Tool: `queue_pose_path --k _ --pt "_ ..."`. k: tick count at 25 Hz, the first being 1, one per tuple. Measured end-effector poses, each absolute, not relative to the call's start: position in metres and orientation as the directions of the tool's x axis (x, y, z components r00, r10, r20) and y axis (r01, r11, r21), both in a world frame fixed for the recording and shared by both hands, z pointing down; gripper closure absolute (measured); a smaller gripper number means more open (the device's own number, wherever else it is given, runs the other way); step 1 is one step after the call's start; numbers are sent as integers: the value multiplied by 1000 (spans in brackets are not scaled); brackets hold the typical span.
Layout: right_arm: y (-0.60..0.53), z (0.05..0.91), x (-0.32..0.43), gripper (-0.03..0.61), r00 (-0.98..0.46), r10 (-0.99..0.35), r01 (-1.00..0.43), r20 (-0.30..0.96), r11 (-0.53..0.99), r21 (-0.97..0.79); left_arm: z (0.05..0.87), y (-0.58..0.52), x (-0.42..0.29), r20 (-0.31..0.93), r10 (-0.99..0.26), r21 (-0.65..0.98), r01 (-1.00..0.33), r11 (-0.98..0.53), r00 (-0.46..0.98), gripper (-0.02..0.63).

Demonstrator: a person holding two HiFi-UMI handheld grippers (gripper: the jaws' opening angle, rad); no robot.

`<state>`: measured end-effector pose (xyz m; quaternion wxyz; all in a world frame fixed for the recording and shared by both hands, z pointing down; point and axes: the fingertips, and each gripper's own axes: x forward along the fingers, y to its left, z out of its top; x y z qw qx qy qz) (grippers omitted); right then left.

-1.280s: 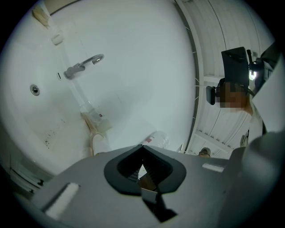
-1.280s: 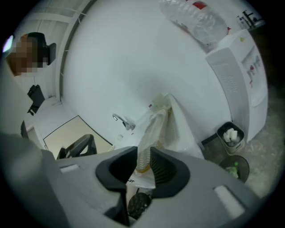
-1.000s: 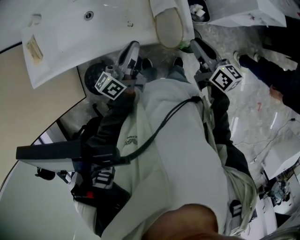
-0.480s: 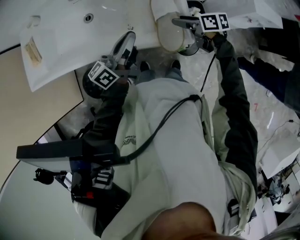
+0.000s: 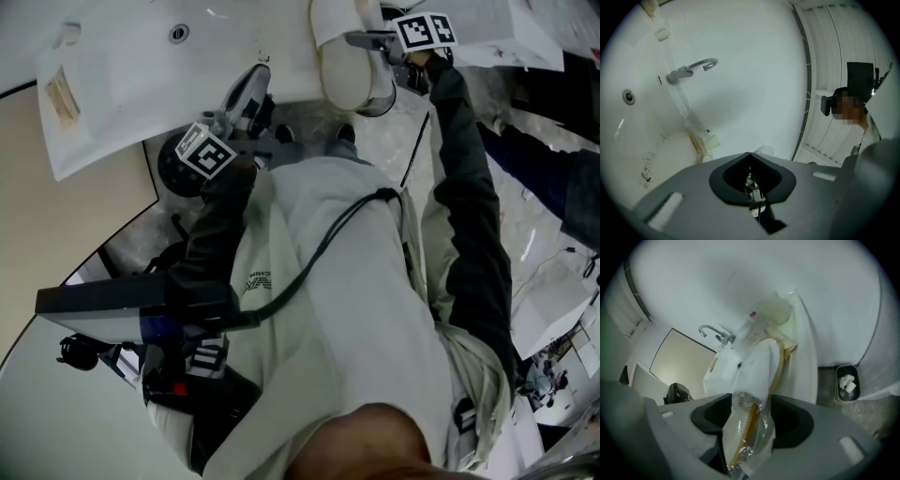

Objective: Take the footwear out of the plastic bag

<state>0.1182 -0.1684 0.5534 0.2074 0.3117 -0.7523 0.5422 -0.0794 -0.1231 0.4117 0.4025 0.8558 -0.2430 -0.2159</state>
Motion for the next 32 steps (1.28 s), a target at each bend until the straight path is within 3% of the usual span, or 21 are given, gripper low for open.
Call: queue_pose_path --k 3,7,10,12,14,18,19,23,26,32 --pt "-161 560 99 321 -730 -157 -681 665 241 -691 413 -122 -75 -182 -581 803 -221 -553 793 615" --pt "-160 561 84 419 -758 -117 -649 641 221 -728 417 -125 -69 -190 -547 804 -191 -564 815 615" --pt "-150 550 75 449 -829 -118 -558 547 234 -796 424 -127 -66 -198 -494 814 -138 -564 847 590" --pt "-137 539 74 456 -867 -100 -497 488 235 -835 425 -130 -64 -204 -485 827 -115 -550 850 511" --pt "-124 525 80 457 -868 -76 -493 490 250 -834 424 -132 -59 -224 -465 851 -61 -522 856 365" --pt "-113 486 53 457 -848 -22 -491 529 409 -769 424 -128 -41 -246 -340 864 46 -502 908 179" --pt "-108 475 45 459 -849 -15 -479 528 443 -758 426 -122 -32 -240 -303 860 57 -507 922 169" --pt "-92 450 34 459 -842 -5 -468 539 503 -726 419 -104 1 -286 -249 865 138 -483 925 198" --pt "-88 439 34 459 -845 -31 -462 534 546 -699 419 -107 5 -305 -294 867 136 -480 906 455" --pt "-84 413 36 445 -868 -157 -433 471 704 -563 401 -110 2 -342 -327 844 134 -520 881 493"
